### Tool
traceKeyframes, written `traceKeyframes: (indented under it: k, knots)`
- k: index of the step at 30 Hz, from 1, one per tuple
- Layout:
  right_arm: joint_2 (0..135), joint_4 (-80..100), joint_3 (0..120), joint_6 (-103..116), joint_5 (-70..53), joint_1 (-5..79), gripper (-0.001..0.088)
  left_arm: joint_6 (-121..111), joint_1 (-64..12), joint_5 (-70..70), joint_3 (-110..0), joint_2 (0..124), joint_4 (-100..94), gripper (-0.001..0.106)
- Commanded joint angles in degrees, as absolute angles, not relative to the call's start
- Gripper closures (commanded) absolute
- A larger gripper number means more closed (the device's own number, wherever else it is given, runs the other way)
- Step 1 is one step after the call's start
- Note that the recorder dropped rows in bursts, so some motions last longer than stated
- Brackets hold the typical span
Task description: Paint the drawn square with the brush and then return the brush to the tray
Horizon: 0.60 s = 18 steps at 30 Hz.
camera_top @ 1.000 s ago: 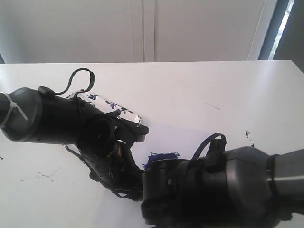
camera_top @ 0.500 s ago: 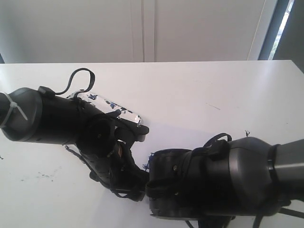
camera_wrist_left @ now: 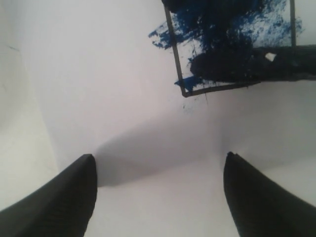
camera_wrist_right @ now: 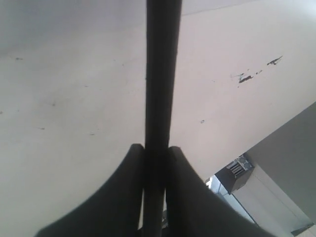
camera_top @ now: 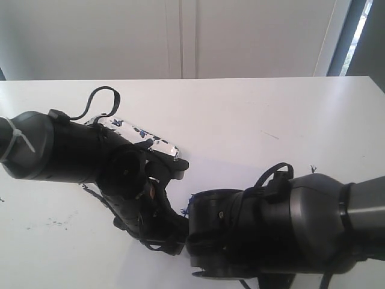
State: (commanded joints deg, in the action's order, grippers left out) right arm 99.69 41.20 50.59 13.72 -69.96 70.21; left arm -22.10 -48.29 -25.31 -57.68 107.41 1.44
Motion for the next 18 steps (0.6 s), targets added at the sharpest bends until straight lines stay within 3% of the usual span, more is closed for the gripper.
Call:
traceKeyframes:
  k: [18]
  knots:
    - [99.7, 39.0, 50.6, 13.2, -66.8, 69.6, 0.0868, -22.1, -48.3, -25.3, -57.7, 107.4, 1.4, 0.03]
